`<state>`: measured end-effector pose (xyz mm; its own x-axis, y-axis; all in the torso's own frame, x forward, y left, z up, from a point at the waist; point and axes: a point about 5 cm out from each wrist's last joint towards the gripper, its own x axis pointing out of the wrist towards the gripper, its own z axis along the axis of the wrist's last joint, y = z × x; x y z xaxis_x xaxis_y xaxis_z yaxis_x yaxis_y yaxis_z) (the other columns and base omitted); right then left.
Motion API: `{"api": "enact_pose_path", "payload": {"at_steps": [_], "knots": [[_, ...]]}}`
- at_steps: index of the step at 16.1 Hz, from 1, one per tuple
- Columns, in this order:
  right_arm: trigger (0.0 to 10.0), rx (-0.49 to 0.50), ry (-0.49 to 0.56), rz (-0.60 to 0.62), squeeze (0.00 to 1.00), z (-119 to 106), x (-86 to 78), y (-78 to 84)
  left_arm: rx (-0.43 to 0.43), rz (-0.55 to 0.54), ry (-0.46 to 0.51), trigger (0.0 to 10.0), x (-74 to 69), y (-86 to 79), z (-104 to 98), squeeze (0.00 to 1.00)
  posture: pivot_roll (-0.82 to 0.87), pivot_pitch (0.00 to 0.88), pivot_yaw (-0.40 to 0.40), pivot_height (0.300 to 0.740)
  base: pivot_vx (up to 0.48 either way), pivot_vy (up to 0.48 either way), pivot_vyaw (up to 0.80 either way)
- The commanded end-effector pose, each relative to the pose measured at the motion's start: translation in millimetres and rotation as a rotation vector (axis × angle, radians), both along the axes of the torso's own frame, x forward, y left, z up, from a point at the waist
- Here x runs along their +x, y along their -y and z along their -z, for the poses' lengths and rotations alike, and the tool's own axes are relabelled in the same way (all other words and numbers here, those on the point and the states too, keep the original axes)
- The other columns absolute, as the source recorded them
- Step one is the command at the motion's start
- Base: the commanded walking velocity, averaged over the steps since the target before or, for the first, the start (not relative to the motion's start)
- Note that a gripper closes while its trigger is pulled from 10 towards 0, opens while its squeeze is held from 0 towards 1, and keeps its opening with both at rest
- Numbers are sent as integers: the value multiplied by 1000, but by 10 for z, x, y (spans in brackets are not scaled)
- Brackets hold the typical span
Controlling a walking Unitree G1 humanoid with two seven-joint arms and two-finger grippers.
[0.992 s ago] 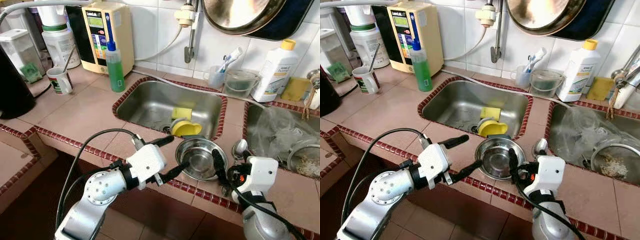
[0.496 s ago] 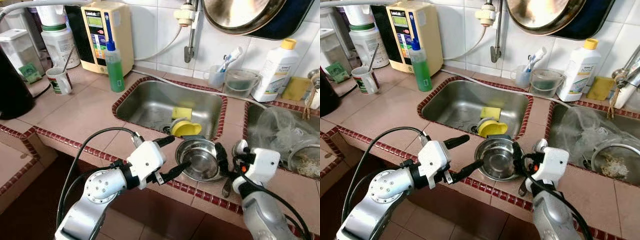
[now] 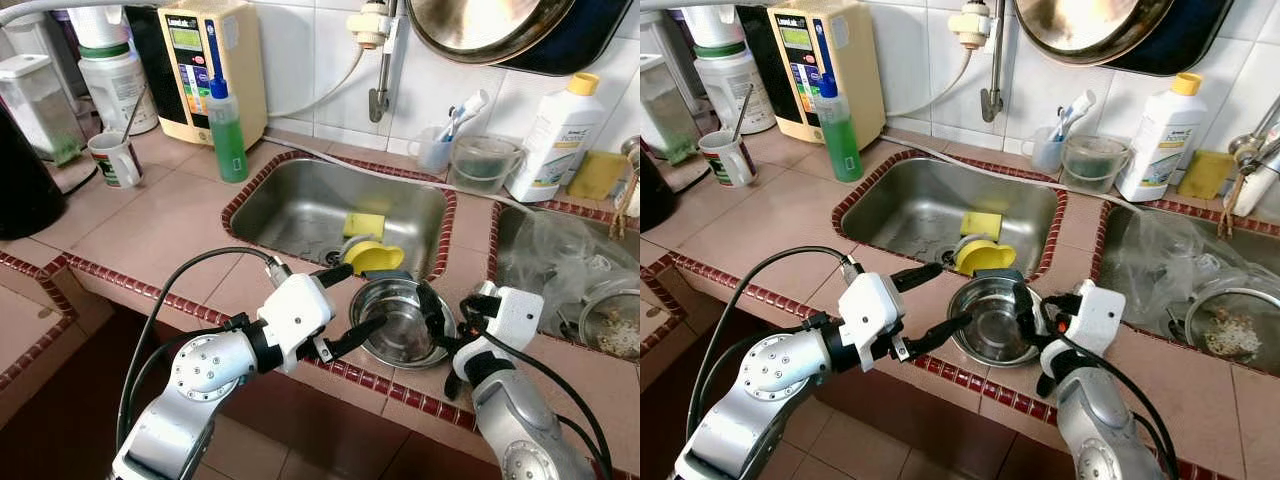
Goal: Kitchen organization
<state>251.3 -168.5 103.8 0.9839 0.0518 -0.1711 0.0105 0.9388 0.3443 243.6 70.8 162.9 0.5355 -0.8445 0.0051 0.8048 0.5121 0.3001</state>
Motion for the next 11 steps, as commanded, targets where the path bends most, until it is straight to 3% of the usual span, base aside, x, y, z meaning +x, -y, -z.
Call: {"api": "enact_pose_path", "payload": {"at_steps": [1, 3, 4, 9, 10, 11], "knots": [[10000, 25, -43, -3, 0, 48, 15, 4, -16, -6, 28, 10000, 4, -11, -95, 0, -82, 12, 22, 740, 0, 0, 0], [9333, 44, -72, -14, 0, 79, 15, -11, -14, -11, 25, 10000, -4, -20, -93, 0, -80, 13, 23, 740, 0, 0, 0], [6941, 54, -84, -15, 0, 94, 13, -14, -14, -15, 23, 10000, -6, -26, -89, 0, -80, 13, 23, 740, 0, 0, 0], [3961, 77, -116, -40, 0, 113, 13, -20, -18, -21, 20, 10000, -10, -24, -103, 0, -74, 16, 22, 740, 0, 0, 0], [0, 96, -118, -49, 0, 107, 15, -26, -17, -21, 21, 10000, -13, -27, -104, 0, -71, 17, 24, 740, 0, 0, 0], [0, 119, -121, -55, 0, 100, 15, -36, -17, -21, 21, 10000, -15, -29, -107, 0, -69, 17, 24, 740, 0, 0, 0]]}}
